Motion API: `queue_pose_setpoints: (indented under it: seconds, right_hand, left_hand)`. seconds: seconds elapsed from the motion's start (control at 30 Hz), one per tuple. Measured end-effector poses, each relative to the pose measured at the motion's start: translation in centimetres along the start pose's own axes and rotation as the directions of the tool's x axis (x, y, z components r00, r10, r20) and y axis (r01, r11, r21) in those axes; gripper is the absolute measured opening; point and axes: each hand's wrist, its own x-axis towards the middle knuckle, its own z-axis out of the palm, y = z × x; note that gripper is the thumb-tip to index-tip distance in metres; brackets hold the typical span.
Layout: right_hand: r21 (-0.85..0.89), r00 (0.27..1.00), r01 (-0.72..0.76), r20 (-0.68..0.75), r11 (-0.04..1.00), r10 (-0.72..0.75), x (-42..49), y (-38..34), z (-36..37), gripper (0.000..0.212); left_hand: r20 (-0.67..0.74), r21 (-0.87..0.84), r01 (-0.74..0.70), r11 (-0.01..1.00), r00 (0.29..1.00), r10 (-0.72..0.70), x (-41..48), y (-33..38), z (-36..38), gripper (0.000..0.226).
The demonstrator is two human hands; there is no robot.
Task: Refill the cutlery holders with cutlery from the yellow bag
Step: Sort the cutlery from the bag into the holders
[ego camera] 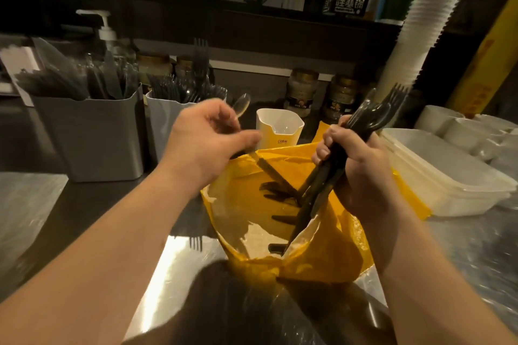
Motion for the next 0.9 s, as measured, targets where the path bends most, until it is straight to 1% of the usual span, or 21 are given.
queue_pose_setpoints:
  seconds: [0.07,0.1,0.23,0.3,0.4,0.47,0.5,0.53,0.57,0.6,0.63,0.7,0.73,0.8,0.9]
  right_hand:
    - [-0.041,1.000,-0.020,0.014,0.999,0.021,-0.1,0.0,0.2,0.004]
    - [-0.053,0.999,-0.030,0.026,0.998,0.032,-0.2,0.0,0.3,0.004]
    - [-0.058,0.993,-0.102,0.047,0.993,0.105,-0.5,0.0,1.0,0.008]
    - [-0.086,0.990,-0.122,0.056,0.989,0.127,-0.6,0.2,1.3,0.010]
    - [-0.159,0.988,-0.138,0.053,0.978,0.148,-0.6,0.3,1.5,0.008]
    - [-0.188,0.986,-0.165,0.001,0.968,0.169,-0.4,0.5,1.5,0.010]
    - [-0.191,0.982,-0.190,-0.037,0.963,0.186,-0.2,0.7,1.4,0.013]
    - [-0.184,0.975,-0.219,-0.078,0.958,0.207,0.0,0.9,1.3,0.015]
    - [-0.172,0.966,-0.247,-0.118,0.954,0.229,0.1,1.1,1.2,0.016]
    - [-0.158,0.956,-0.272,-0.154,0.949,0.248,0.3,1.3,1.1,0.016]
    - [-0.152,0.948,-0.290,-0.181,0.945,0.262,0.4,1.5,1.0,0.016]
    - [-0.152,0.934,-0.313,-0.227,0.938,0.275,0.7,1.8,0.8,0.015]
    - [-0.150,0.928,-0.320,-0.247,0.935,0.278,0.9,1.9,0.7,0.015]
    - [-0.138,0.916,-0.339,-0.275,0.931,0.293,1.0,2.1,0.5,0.017]
    - [-0.134,0.906,-0.367,-0.278,0.921,0.320,1.2,2.2,0.3,0.021]
  left_hand:
    - [-0.018,-0.051,-0.087,0.995,0.996,0.087,1.2,1.9,0.9,0.025]
    - [-0.012,-0.079,-0.100,0.992,0.995,0.099,1.6,2.7,1.5,0.025]
    - [0.029,-0.164,-0.045,0.985,0.998,0.050,2.6,4.6,4.3,0.026]
    - [0.042,-0.173,-0.003,0.985,0.999,0.010,2.8,4.7,5.5,0.028]
    - [0.123,-0.183,0.083,0.980,0.991,-0.061,2.7,4.4,6.9,0.031]
    - [0.185,-0.202,0.157,0.967,0.975,-0.120,2.9,4.3,7.4,0.036]
    - [0.212,-0.243,0.226,0.943,0.961,-0.176,3.2,4.4,7.4,0.043]
    - [0.245,-0.299,0.316,0.900,0.937,-0.248,3.7,4.3,7.4,0.057]
    - [0.278,-0.362,0.416,0.835,0.902,-0.329,4.3,4.1,7.1,0.071]
    - [0.301,-0.409,0.480,0.776,0.874,-0.382,5.0,3.7,7.1,0.073]
    - [0.302,-0.439,0.507,0.742,0.861,-0.410,5.7,3.1,7.1,0.066]
    - [0.260,-0.445,0.484,0.753,0.875,-0.408,6.8,1.8,7.7,0.047]
    - [0.230,-0.446,0.449,0.774,0.893,-0.386,7.3,1.4,8.0,0.039]
    - [0.176,-0.462,0.396,0.793,0.918,-0.355,8.4,0.8,8.5,0.031]
    - [0.132,-0.504,0.377,0.777,0.923,-0.361,10.4,0.4,9.1,0.025]
